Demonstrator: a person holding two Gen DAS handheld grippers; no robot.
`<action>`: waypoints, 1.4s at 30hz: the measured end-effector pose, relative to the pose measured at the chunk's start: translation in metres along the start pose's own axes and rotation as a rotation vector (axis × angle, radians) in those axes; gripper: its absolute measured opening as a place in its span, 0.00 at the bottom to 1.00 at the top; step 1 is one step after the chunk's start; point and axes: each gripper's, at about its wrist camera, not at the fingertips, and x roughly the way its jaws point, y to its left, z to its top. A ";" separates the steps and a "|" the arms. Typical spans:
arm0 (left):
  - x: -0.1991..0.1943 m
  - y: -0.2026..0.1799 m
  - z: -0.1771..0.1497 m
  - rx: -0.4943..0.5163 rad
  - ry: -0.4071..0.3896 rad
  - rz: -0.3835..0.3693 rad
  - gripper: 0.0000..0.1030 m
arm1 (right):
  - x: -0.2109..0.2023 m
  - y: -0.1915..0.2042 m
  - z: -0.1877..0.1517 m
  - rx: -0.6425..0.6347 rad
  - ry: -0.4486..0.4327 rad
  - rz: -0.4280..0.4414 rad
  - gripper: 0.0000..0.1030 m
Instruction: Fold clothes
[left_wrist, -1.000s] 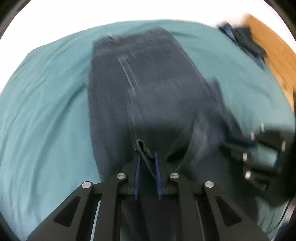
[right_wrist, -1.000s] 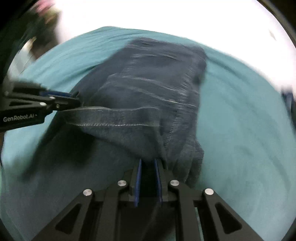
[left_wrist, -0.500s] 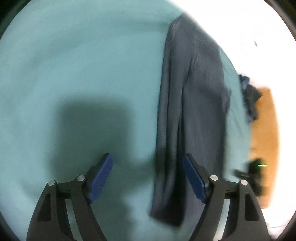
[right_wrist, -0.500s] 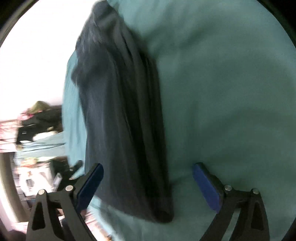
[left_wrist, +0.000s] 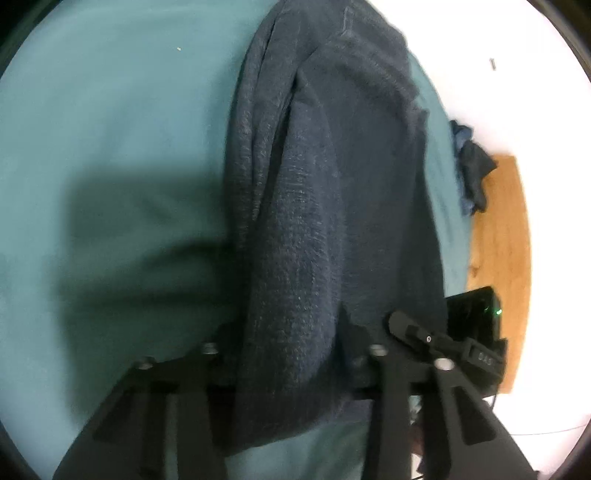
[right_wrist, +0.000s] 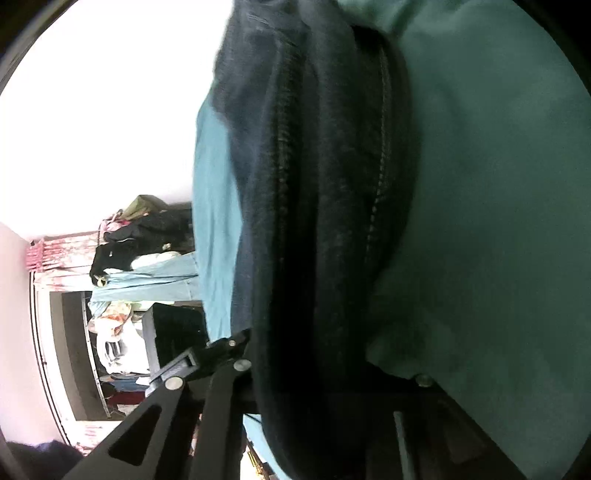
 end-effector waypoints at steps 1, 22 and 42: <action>-0.007 -0.002 -0.014 0.008 0.003 0.006 0.29 | -0.006 0.003 -0.012 -0.004 0.011 0.000 0.13; -0.071 -0.031 -0.033 0.192 -0.229 0.214 0.77 | -0.068 0.068 0.004 -0.518 -0.161 -0.551 0.66; 0.014 -0.063 0.024 0.305 -0.197 0.216 0.44 | 0.024 0.070 0.021 -0.649 -0.186 -0.588 0.11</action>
